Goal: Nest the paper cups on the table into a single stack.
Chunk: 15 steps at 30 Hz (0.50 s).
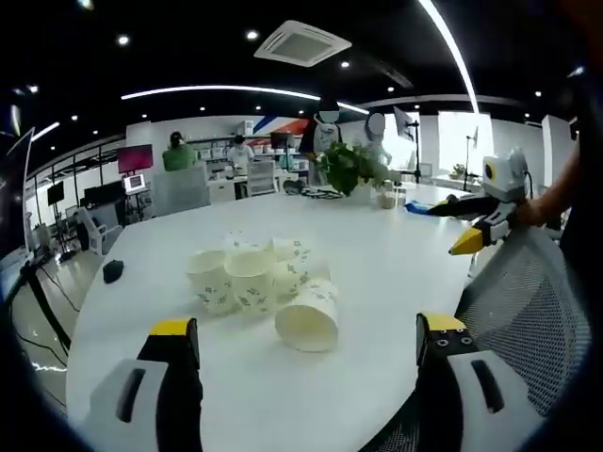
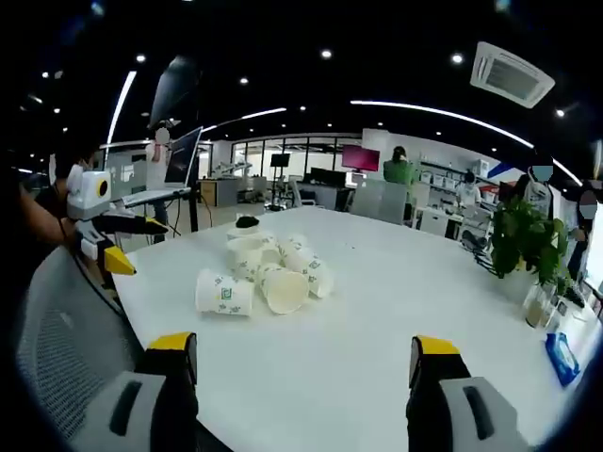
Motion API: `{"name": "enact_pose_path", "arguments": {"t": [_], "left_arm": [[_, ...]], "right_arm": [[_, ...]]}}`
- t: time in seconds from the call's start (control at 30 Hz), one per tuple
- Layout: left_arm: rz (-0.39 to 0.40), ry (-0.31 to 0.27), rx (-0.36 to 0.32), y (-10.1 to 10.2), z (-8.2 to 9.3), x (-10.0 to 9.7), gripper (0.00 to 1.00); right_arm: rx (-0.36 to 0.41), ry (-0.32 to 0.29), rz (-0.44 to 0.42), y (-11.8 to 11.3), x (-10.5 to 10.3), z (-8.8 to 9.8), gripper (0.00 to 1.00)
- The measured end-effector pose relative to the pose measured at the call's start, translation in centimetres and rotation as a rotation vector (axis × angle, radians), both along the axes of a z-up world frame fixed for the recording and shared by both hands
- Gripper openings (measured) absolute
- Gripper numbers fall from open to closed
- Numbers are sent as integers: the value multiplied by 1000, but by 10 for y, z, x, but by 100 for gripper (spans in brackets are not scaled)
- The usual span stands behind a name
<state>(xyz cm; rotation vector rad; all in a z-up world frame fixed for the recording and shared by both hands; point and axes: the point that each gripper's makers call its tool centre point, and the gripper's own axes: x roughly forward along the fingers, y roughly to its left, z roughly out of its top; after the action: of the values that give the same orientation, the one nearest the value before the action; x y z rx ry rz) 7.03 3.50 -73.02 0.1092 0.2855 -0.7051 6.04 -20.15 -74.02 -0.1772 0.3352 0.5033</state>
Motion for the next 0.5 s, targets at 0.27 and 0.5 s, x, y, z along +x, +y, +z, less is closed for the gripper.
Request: {"name": "enact_pose_path", "arguments": {"t": [0.27,0.5], "left_arm": [[2,3,4,1,-2,1,95],[1,4,6,3,-4,1,95]], "right_arm": [[3,3,-2,-1,0,0,94],[5,4,-7,-1,1,-1,93]]}}
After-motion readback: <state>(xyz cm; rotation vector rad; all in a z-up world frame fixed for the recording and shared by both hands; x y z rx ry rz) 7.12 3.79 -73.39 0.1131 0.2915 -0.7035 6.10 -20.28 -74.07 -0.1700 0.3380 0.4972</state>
